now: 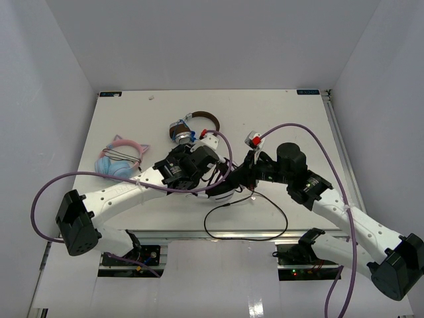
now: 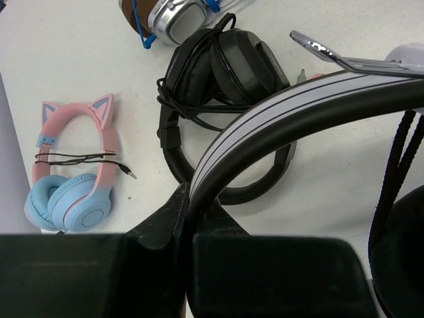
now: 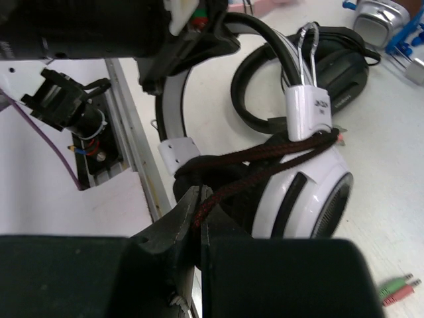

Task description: Wrap the headphones

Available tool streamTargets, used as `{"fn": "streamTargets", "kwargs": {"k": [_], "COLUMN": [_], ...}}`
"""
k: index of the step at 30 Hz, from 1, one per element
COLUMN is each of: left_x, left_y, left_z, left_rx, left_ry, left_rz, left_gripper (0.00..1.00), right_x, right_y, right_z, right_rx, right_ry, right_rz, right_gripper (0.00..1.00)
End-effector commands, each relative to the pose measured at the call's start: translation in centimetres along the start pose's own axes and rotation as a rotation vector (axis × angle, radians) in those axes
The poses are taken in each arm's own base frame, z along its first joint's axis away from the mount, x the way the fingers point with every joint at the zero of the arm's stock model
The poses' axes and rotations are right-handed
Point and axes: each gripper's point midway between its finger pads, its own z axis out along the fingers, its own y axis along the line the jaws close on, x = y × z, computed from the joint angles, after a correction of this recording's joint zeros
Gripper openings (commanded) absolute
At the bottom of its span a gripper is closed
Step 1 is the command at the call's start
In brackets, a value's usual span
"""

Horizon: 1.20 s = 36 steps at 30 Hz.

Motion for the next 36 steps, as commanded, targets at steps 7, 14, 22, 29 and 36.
{"fn": "streamTargets", "kwargs": {"k": [7, 14, 22, 29, 36], "left_x": [-2.5, -3.0, -3.3, -4.4, -6.4], "left_y": [1.4, 2.1, 2.7, 3.4, 3.9], "left_z": [-1.4, -2.4, -3.1, -3.9, -5.5], "left_rx": [-0.048, -0.046, -0.051, -0.028, 0.072], "left_ry": [-0.014, -0.012, -0.016, -0.024, -0.069], "left_rz": [-0.231, -0.271, -0.315, -0.453, -0.575], "left_gripper": [0.0, 0.0, 0.0, 0.0, 0.0], "right_x": [-1.4, -1.5, -1.4, -0.5, 1.6], "right_y": [4.6, 5.5, 5.6, 5.6, 6.0], "right_z": [0.7, 1.2, 1.6, 2.0, 2.4], "right_rx": [-0.237, -0.291, -0.294, -0.226, -0.157], "right_ry": [-0.115, -0.113, -0.113, -0.126, -0.132], "right_rz": [-0.032, -0.039, -0.042, -0.027, -0.013], "right_gripper": [0.09, 0.18, 0.23, 0.12, 0.08]}}
